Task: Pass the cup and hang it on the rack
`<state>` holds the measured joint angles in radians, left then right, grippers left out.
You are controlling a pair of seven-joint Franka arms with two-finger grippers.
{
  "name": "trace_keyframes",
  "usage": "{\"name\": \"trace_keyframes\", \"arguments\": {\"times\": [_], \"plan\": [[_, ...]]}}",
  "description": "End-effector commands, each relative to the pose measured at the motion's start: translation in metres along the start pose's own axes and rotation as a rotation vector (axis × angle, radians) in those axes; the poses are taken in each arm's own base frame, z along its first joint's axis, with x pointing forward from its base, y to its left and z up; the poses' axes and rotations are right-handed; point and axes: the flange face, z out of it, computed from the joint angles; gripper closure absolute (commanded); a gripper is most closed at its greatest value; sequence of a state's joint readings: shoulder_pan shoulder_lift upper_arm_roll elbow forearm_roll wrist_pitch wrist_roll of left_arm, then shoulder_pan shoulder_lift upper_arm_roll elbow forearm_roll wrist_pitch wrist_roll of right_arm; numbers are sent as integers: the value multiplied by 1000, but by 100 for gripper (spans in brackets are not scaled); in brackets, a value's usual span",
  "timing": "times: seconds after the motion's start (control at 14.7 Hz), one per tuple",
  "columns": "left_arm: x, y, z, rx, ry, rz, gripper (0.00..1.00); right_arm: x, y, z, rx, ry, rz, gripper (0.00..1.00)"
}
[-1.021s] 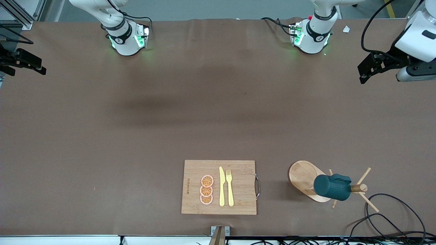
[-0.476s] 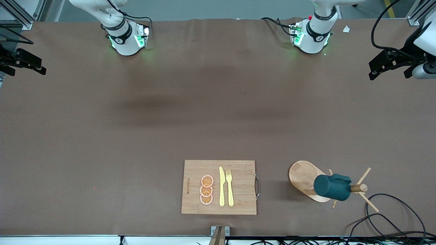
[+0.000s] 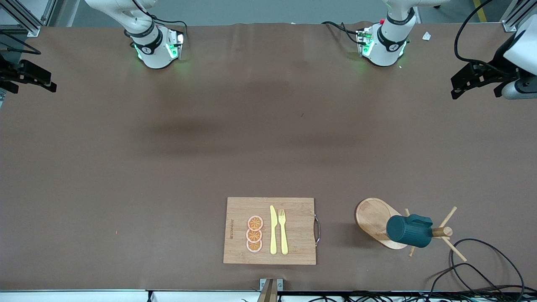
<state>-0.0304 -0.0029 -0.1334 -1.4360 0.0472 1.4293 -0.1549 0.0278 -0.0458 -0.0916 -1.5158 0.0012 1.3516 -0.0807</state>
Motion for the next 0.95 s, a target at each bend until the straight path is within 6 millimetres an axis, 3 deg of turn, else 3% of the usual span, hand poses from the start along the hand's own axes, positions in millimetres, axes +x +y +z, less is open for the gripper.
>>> {"name": "trace_keyframes", "arguments": {"times": [0.0, 0.41, 0.68, 0.88], "plan": [[-21, 2, 2, -4, 0, 12, 0, -3, -2, 0, -1, 0, 12, 0], [-31, 3, 14, -65, -38, 0, 0, -4, -1, -1, 1, 2, 15, 0], [-29, -3, 0, -1, 1, 2, 0, -4, 0, -1, 1, 3, 18, 0], [-26, -4, 1, 0, 1, 0, 0, -4, 3, -1, 2, 3, 24, 0]]}}
